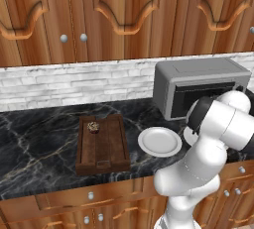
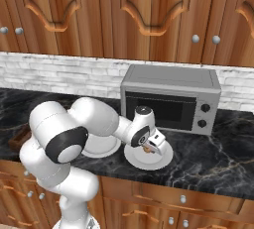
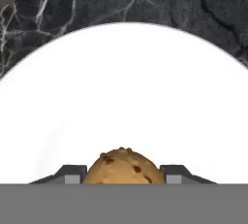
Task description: Move the dessert items from the plates to the tray.
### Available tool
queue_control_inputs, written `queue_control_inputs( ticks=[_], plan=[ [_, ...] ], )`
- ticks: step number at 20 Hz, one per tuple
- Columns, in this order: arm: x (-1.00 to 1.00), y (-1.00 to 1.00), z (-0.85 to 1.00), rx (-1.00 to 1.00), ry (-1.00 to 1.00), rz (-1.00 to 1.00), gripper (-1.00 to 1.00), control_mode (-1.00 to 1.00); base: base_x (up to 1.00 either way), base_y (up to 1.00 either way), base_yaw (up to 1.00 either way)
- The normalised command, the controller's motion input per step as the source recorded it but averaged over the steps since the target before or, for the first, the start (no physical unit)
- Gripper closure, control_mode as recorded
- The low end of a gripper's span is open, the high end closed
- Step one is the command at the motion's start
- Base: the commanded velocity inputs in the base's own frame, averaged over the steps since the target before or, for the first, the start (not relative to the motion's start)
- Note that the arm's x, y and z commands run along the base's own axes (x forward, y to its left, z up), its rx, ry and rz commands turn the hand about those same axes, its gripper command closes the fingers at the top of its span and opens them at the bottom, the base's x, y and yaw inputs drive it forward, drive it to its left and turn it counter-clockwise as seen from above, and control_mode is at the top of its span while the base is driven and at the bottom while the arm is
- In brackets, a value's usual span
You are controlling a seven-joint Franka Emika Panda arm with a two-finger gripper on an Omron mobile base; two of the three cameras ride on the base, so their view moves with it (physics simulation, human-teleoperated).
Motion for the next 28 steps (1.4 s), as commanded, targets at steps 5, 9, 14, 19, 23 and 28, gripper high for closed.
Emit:
queue_control_inputs(
  ticks=[5, 9, 14, 19, 23, 28],
  plan=[
    [-0.17, -0.01, 0.86, 0.0, 0.03, 0.03, 1.0, -1.0, 0.0, 0.0, 0.0],
    [-0.03, 0.04, 0.78, 0.0, 0.06, 0.04, 1.0, -1.0, 0.0, 0.0, 0.0],
    [0.0, 0.34, 0.41, 0.0, 0.05, 0.07, 1.0, -1.0, 0.0, 0.0, 0.0],
    [0.0, 0.63, 0.1, 0.0, 0.05, 0.07, 1.0, -1.0, 0.0, 0.0, 0.0],
    [0.0, 0.75, 0.0, 0.0, 0.06, 0.08, 1.0, -1.0, 0.0, 0.0, 0.0],
    [0.0, 0.91, 0.0, 0.0, 0.05, 0.07, 1.0, -1.0, 0.0, 0.0, 0.0]
  ],
)
